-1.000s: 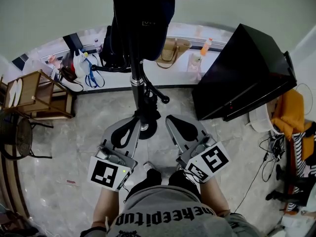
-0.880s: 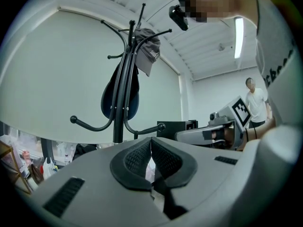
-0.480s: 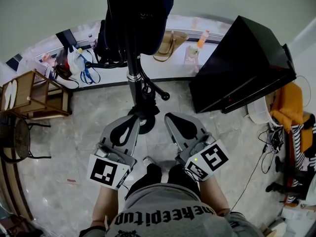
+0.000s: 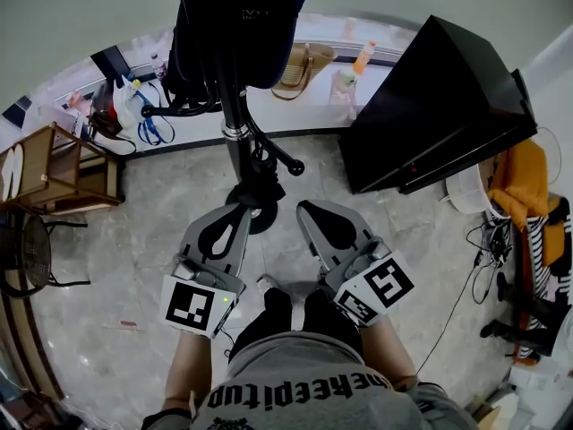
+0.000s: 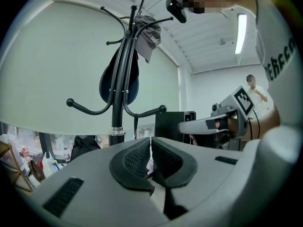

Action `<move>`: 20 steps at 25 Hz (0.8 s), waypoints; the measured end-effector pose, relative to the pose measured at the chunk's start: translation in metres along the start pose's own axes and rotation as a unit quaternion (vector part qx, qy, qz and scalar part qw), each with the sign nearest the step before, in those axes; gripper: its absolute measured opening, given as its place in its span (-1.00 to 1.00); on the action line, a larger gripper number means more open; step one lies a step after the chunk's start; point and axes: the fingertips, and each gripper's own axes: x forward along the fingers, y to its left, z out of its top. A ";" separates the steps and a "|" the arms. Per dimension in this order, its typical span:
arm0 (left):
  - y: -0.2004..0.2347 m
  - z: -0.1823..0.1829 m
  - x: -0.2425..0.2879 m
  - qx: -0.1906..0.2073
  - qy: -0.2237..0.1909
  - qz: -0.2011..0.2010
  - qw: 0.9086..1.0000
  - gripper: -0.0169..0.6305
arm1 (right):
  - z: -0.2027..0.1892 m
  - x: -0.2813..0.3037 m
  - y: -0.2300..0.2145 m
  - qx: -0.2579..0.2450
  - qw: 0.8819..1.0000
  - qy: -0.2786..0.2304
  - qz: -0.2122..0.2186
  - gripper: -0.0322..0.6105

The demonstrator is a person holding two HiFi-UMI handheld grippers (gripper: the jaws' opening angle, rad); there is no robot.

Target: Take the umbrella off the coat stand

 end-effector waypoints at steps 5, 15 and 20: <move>0.006 -0.011 0.008 -0.001 0.007 0.002 1.000 -0.89 | -0.006 0.001 -0.007 0.006 1.000 0.003 -0.006 -0.86; 0.012 -0.029 0.027 -0.005 0.025 -0.003 1.000 -0.89 | -0.012 0.002 -0.019 -0.002 1.000 0.010 -0.015 -0.86; 0.016 -0.037 0.039 -0.007 0.016 -0.009 1.000 -0.65 | -0.013 0.005 -0.019 -0.004 1.000 0.013 -0.014 -0.86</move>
